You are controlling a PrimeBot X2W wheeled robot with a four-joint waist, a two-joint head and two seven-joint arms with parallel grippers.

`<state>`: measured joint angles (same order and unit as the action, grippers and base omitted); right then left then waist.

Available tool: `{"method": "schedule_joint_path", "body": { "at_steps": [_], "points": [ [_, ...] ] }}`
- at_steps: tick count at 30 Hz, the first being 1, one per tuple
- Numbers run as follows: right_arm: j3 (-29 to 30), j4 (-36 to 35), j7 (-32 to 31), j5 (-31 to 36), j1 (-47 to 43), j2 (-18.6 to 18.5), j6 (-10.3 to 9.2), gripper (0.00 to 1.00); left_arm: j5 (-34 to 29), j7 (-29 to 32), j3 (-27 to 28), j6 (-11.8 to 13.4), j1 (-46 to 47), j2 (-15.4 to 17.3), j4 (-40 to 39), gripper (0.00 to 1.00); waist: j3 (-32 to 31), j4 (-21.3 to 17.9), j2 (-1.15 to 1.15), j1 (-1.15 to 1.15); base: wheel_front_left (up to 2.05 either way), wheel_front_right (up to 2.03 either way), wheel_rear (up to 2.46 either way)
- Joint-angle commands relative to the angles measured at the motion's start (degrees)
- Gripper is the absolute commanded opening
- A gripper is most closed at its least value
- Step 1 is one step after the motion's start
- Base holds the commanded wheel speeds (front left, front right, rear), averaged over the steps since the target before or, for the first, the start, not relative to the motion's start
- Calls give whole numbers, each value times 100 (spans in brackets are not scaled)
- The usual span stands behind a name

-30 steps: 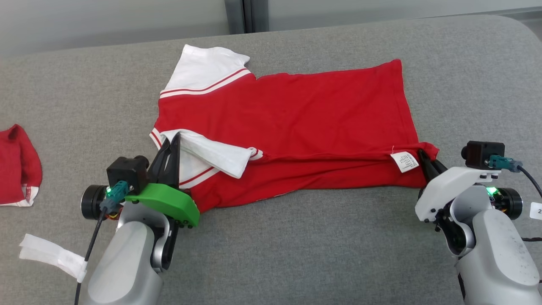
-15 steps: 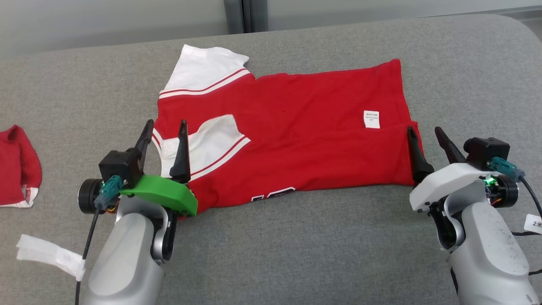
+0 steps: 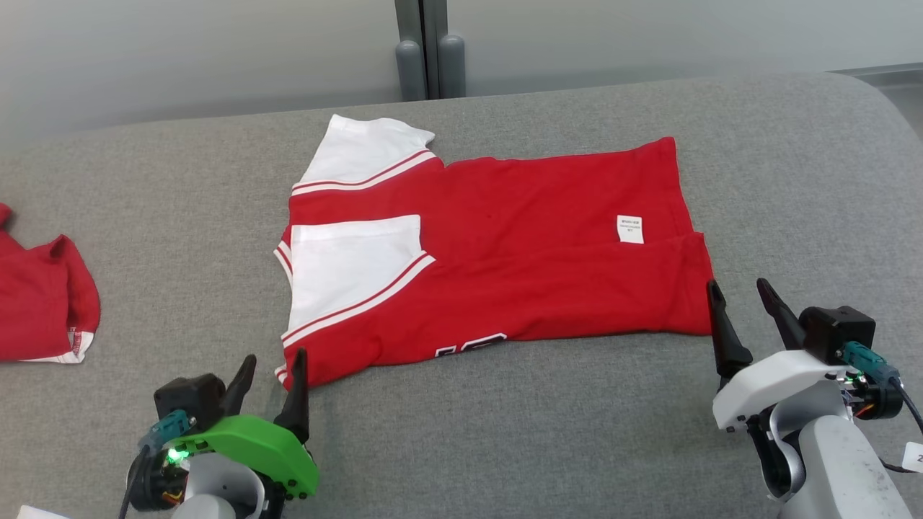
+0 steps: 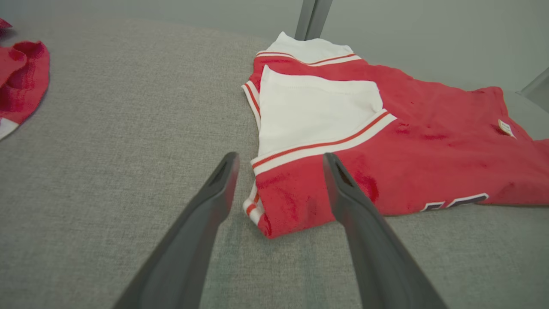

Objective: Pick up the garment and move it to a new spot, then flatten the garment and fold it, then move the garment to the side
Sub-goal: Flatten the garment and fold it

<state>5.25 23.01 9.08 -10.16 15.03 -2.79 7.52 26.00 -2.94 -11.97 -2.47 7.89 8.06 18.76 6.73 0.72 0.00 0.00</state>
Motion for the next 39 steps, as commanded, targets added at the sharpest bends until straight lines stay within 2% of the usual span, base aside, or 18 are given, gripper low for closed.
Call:
{"method": "schedule_joint_path", "body": {
  "at_steps": [1,5,12,20,22,23,24,33,39],
  "points": [
    [3,-53,-19,25,-95,-22,-7,100,175,208,59,63,-147,5,-95,100,-17,23,0,0,0,0,0],
    [-24,-191,-96,50,-188,-22,-6,100,465,798,134,182,-376,3,-380,100,57,22,0,0,0,0,0],
    [-84,-320,-204,83,-45,-21,-6,100,827,1003,283,212,-187,-93,-403,100,308,-77,0,0,0,0,0],
    [-95,-322,-297,178,192,-20,-6,100,986,1098,368,254,169,-120,159,100,596,-215,0,0,0,0,0],
    [-77,-276,-327,212,243,-21,-6,100,1062,1097,367,207,234,-150,280,45,636,-223,0,0,0,0,0],
    [-67,-239,-354,221,268,-21,-7,100,1082,1090,361,190,256,-168,335,27,653,-223,0,0,0,0,0],
    [-61,-209,-374,222,289,-21,-6,100,1093,1093,345,172,278,-175,370,0,664,-220,0,0,0,0,0],
    [113,350,-762,271,465,-19,-6,100,1006,701,304,44,501,-196,235,0,680,-86,0,0,0,0,0],
    [-82,804,-983,171,600,-22,-7,100,946,465,306,16,566,-139,-47,0,681,-6,0,0,0,0,0]
  ]
}}
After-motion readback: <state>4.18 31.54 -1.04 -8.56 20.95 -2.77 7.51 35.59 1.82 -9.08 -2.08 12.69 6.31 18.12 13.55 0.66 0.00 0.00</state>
